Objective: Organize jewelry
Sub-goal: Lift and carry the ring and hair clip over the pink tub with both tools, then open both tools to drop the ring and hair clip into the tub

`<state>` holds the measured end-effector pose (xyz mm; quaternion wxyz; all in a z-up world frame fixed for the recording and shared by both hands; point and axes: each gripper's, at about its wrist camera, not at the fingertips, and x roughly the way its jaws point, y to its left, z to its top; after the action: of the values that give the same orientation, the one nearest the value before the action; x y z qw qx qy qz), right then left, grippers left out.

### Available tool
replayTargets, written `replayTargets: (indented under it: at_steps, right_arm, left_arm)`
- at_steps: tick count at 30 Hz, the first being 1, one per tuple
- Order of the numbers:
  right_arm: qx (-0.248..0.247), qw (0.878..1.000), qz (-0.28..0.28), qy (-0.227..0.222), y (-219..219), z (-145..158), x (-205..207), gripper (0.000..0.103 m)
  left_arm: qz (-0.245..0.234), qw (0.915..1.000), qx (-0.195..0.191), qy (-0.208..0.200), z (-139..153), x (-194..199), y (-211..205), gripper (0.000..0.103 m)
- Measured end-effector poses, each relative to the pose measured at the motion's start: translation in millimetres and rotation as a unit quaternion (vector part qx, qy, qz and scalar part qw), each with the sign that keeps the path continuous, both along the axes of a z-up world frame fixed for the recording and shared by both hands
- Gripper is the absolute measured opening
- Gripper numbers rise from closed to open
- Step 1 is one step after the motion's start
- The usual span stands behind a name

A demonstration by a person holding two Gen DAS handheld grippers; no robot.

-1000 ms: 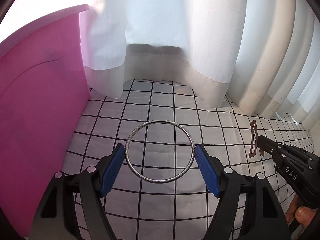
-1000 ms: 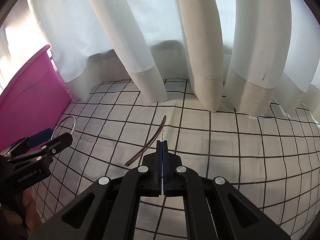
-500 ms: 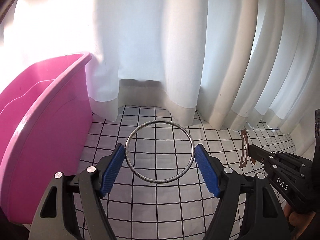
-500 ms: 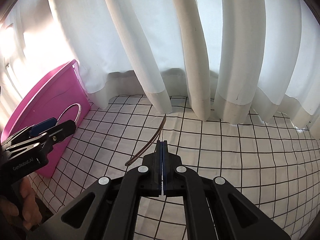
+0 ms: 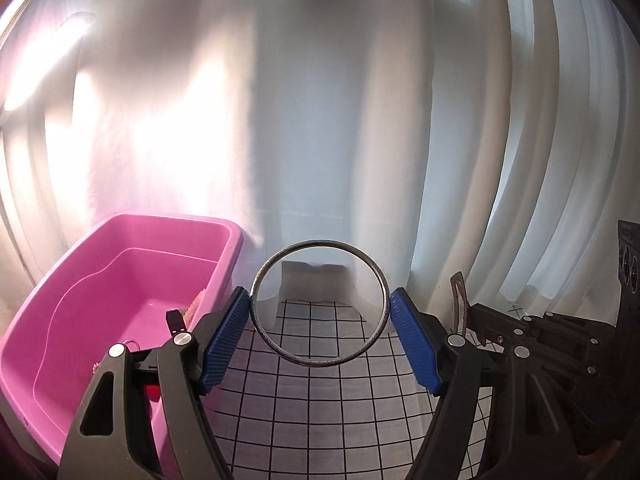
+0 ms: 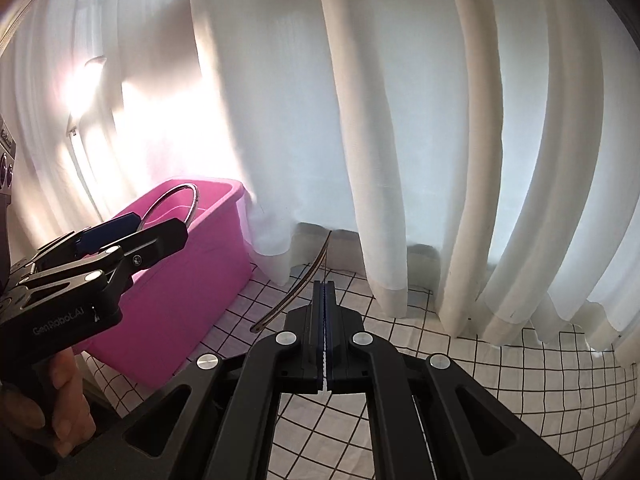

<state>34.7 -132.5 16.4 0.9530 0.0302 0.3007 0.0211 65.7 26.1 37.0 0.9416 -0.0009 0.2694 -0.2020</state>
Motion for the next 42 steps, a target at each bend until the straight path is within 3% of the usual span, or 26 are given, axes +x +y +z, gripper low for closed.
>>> replayTargets:
  at_steps: [14, 26, 37, 39, 40, 41, 42]
  right_arm:
    - [-0.014, 0.99, 0.139, -0.027, 118.8, 34.9, 69.2, 0.001]
    - [-0.024, 0.978, 0.207, 0.016, 206.7, 14.2, 118.6, 0.001]
    - [-0.043, 0.975, 0.203, 0.077, 241.3, -20.3, 155.4, 0.001]
    - [-0.05, 0.975, 0.196, 0.089, 244.0, -23.3, 159.1, 0.017]
    - [-0.055, 0.976, 0.189, 0.088, 244.0, -23.5, 158.8, 0.041]
    - [-0.057, 0.978, 0.184, 0.083, 243.8, -22.1, 158.2, 0.056]
    - [-0.057, 0.979, 0.179, 0.076, 243.4, -20.3, 156.8, 0.058]
  left_arm:
    - [0.131, 0.9911, 0.017, -0.02, 19.1, 26.6, 118.0, 0.07]
    - [0.215, 0.9751, 0.027, 0.05, -15.1, 43.6, 192.6, 0.07]
    - [0.247, 0.9604, 0.033, 0.125, -46.9, 59.1, 219.1, 0.072]
    - [0.251, 0.9583, 0.029, 0.133, -48.4, 60.2, 223.5, 0.073]
    - [0.255, 0.9573, 0.029, 0.133, -48.2, 59.8, 225.1, 0.077]
    - [0.26, 0.9562, 0.03, 0.131, -47.4, 59.0, 227.4, 0.081]
    - [0.265, 0.9552, 0.03, 0.128, -45.9, 57.9, 229.1, 0.088]
